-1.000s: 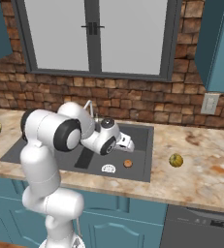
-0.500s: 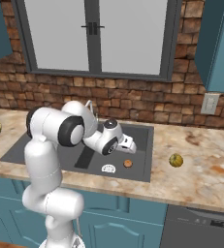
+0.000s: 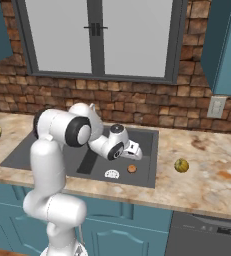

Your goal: Remove the tangerine and squash from the sink. Then move the bowl and cup from the counter to the sink for washing.

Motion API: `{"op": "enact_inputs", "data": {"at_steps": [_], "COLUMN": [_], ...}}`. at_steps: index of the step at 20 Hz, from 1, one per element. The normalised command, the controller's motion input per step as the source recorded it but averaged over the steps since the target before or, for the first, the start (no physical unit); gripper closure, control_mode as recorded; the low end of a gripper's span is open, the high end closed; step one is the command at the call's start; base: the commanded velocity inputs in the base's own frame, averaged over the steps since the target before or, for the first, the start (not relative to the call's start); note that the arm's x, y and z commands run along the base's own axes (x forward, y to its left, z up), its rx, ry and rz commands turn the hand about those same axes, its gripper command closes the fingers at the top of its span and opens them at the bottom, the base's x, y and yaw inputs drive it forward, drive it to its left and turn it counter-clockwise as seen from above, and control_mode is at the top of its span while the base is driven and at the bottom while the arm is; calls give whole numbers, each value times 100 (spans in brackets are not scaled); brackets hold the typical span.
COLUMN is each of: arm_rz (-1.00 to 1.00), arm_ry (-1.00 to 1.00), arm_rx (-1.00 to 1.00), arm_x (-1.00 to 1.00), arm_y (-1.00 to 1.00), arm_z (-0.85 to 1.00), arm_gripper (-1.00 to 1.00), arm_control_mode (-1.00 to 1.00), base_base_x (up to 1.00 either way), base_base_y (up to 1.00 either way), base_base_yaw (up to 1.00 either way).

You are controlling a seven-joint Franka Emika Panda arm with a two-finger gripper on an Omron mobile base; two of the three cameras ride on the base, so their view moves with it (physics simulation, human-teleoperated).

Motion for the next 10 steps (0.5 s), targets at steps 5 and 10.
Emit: {"op": "enact_inputs", "data": {"at_steps": [5,10], "arm_rz": [0,-1], "arm_ry": [3,7], "arm_rx": [0,0], "arm_x": [17,20], "arm_y": [-5,-4], "arm_z": [-20,-22], "arm_gripper": [-100,-100], "arm_control_mode": [-100,-100], "base_base_x": [0,0], "base_base_y": [0,0], "base_base_yaw": [0,0]}}
